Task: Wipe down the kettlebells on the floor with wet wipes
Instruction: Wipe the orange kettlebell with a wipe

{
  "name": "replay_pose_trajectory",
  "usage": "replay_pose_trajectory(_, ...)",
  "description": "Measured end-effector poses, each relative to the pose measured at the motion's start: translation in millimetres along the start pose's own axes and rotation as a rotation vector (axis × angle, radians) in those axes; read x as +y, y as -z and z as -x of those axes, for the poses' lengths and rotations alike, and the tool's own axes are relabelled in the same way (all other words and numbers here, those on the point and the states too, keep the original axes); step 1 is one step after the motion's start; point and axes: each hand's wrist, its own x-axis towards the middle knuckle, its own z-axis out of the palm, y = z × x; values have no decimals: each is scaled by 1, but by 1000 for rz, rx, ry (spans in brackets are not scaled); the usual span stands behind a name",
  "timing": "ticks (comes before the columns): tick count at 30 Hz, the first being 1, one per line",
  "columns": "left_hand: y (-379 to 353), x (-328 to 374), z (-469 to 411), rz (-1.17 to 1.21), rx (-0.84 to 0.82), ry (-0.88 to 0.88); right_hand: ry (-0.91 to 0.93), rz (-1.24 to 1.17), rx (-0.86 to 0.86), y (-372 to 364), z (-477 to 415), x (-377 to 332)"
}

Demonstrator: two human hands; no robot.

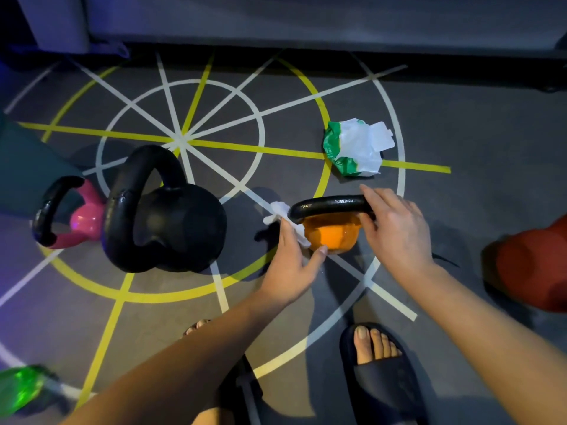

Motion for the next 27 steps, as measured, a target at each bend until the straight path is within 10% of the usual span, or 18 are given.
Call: replay_pose_trajectory(27, 8, -11, 10, 63, 106, 18, 140, 69, -134, -17, 18, -21)
